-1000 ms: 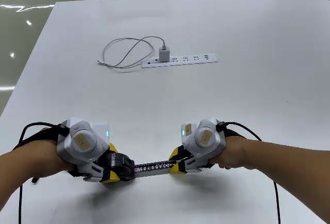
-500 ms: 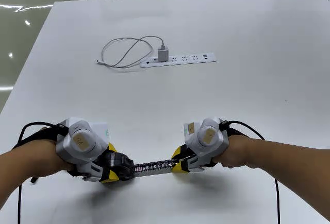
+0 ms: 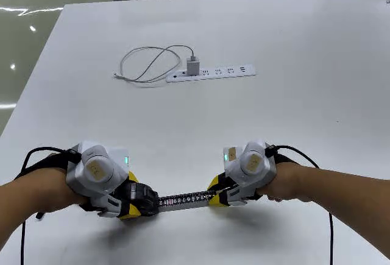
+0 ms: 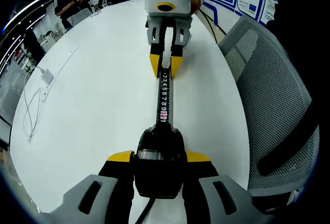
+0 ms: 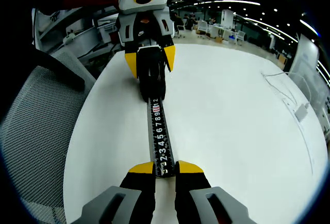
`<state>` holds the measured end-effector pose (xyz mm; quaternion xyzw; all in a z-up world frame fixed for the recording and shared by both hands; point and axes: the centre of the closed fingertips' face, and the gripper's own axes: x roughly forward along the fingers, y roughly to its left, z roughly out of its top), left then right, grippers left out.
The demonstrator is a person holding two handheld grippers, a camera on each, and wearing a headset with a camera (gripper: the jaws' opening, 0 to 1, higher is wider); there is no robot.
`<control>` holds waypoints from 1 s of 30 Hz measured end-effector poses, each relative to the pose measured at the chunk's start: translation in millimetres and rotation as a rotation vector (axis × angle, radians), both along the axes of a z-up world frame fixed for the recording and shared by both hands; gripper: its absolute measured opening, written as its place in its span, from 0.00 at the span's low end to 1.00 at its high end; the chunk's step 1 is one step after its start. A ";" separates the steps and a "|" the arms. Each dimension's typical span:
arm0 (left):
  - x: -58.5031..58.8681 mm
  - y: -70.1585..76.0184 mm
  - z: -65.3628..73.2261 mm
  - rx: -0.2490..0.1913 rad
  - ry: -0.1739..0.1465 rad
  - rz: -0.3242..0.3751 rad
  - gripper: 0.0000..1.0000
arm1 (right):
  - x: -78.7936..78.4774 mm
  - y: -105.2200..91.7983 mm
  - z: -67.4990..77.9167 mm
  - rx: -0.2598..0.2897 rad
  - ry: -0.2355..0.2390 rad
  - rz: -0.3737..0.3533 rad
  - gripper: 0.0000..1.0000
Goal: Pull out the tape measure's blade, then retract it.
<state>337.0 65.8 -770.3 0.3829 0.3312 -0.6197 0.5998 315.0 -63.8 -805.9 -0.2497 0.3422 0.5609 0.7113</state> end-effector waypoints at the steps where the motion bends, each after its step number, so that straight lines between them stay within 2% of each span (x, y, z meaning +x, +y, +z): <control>1: 0.0 -0.1 0.1 0.000 0.000 0.000 0.31 | -0.1 -0.9 0.0 0.000 -0.001 0.003 0.09; 30: -0.1 1.3 0.0 0.003 -0.001 -0.003 0.31 | -2.0 -23.2 0.5 -0.018 -0.003 -0.011 0.09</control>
